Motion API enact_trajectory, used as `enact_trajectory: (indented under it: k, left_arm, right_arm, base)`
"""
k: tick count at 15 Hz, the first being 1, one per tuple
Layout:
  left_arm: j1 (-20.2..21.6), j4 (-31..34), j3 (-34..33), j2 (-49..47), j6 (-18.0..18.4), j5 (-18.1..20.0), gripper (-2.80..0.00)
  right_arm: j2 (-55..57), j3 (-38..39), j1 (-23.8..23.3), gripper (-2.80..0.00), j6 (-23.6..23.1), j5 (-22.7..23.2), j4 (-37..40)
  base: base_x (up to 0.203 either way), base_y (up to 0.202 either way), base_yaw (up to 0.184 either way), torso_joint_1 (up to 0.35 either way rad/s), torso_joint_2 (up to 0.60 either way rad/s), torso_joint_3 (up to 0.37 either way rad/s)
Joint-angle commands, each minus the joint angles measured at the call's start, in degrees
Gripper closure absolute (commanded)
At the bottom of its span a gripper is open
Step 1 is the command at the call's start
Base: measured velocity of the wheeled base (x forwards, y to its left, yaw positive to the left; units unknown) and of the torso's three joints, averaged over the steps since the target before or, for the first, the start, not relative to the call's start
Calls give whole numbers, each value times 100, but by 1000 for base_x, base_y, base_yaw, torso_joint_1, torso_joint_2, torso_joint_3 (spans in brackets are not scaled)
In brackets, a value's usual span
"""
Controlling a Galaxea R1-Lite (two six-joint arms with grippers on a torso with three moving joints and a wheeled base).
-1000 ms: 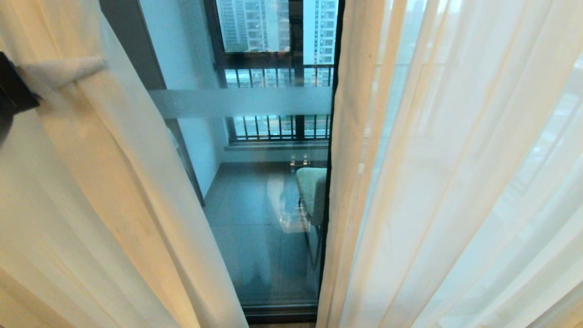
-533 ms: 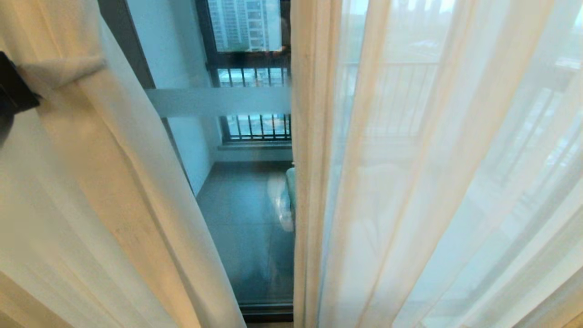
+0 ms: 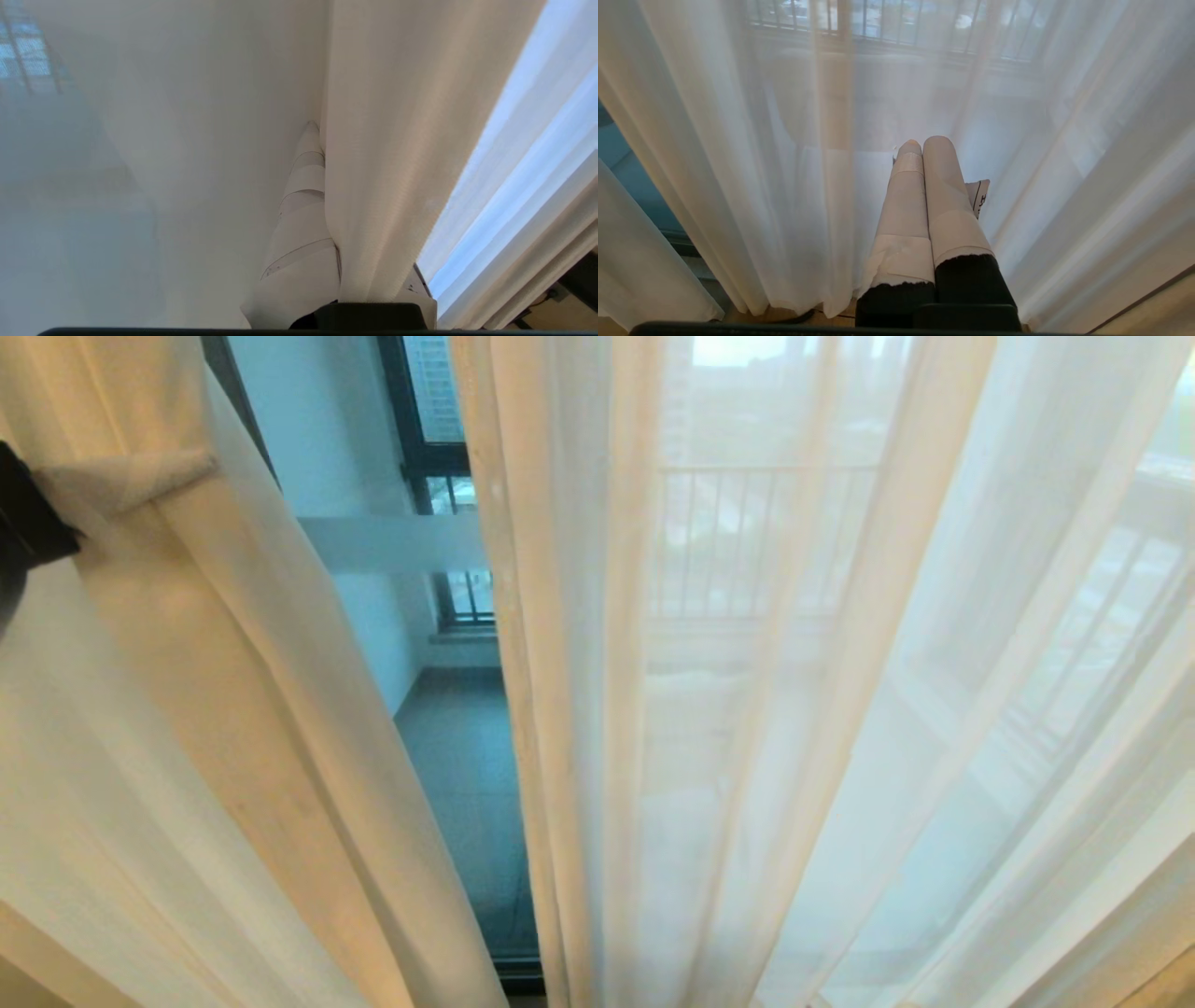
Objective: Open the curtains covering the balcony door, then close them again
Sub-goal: Close the inner curtains on both sides
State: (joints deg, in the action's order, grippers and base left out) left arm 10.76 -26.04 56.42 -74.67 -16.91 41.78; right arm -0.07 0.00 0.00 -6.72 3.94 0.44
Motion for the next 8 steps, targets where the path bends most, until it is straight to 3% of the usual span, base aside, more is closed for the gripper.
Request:
enact_trajectory:
  k: [1,8]
  left_arm:
    - [5,-15,1,-13,-14,23,0]
    - [5,-24,10,-13,-6,23,0]
  right_arm:
    - [7,0,0,0,-5,2,0]
    - [7,0,0,0,-5,2,0]
  base:
    - [0,-190,2,2,7,-2]
    - [0,-190,1,2,0,2]
